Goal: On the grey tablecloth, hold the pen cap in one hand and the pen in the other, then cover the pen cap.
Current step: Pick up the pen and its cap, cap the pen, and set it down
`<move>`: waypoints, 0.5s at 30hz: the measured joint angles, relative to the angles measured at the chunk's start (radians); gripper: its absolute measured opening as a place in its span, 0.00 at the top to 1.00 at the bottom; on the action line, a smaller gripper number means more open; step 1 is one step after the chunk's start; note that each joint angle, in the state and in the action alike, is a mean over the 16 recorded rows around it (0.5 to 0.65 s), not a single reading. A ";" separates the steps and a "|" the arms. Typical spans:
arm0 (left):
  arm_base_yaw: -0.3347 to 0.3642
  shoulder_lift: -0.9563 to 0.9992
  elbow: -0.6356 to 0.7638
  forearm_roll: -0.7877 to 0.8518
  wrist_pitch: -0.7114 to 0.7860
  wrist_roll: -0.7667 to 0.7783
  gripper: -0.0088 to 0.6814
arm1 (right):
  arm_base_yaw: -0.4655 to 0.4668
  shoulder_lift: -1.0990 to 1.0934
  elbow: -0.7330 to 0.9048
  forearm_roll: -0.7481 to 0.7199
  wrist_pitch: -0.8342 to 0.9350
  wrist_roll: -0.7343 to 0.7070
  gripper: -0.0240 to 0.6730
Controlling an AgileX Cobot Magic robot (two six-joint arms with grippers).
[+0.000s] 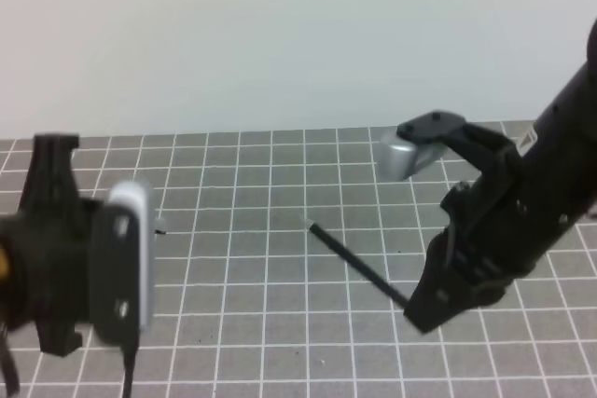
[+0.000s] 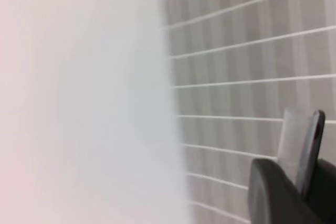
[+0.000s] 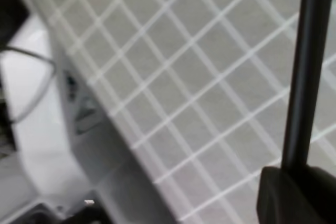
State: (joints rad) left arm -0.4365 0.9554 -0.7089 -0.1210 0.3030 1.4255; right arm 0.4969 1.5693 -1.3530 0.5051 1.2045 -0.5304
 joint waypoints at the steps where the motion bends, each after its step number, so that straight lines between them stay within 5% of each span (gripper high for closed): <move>1: -0.001 -0.020 0.042 0.005 -0.063 0.012 0.99 | 0.000 -0.008 0.011 0.015 0.000 0.002 0.97; 9: -0.056 -0.153 0.297 0.061 -0.465 0.035 0.99 | 0.018 -0.075 0.119 0.167 0.045 -0.020 0.94; 15: -0.116 -0.206 0.370 0.109 -0.565 -0.005 0.99 | 0.056 -0.118 0.171 0.237 0.045 -0.040 0.94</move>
State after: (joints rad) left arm -0.5526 0.7490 -0.3390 -0.0125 -0.2618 1.4202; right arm 0.5530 1.4513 -1.1822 0.7418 1.2497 -0.5700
